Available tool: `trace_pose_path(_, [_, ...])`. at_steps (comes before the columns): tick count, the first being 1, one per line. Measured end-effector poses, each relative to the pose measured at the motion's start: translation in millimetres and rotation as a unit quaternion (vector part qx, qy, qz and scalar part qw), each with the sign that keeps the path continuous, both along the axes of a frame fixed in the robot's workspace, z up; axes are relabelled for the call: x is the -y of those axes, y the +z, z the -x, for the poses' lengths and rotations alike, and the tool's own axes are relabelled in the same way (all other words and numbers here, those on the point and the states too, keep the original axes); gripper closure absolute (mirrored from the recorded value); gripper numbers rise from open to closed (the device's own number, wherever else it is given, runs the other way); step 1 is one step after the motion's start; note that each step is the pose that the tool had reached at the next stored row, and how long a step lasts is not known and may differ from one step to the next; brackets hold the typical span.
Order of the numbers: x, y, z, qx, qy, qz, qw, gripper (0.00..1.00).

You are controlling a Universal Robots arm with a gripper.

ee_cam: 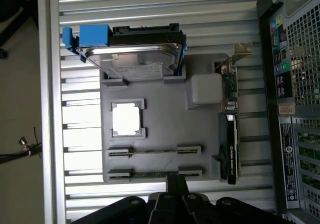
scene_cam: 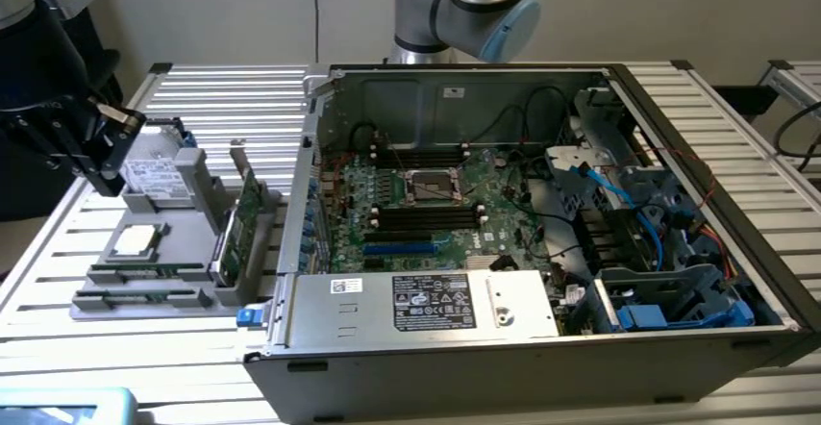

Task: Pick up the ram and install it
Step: 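Pick up the ram and move it above insertion slot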

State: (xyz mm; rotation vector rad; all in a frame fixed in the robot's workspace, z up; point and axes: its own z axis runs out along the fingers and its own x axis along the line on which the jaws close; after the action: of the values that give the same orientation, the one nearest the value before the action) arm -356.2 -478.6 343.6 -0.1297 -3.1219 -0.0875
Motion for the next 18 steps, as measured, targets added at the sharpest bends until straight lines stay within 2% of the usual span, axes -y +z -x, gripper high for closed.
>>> trace_pose_path(3, [-0.1, 0.0, 0.2, 0.0001, 0.001, 0.0001, 1.0, 0.89])
trace_pose_path(6, [0.0, 0.0, 0.3, 0.0002, 0.026, 0.0002, 0.9997, 0.89])
trace_pose_path(9, [0.0, 0.0, 0.2, 0.0001, 0.053, 0.0002, 0.9986, 0.89])
trace_pose_path(13, [0.0, -0.2, 0.2, 0.0001, 0.089, 0.0003, 0.996, 0.89])
trace_pose_path(18, [0.0, -0.7, 0.2, 0.0001, 0.135, 0.0002, 0.9908, 0.89])
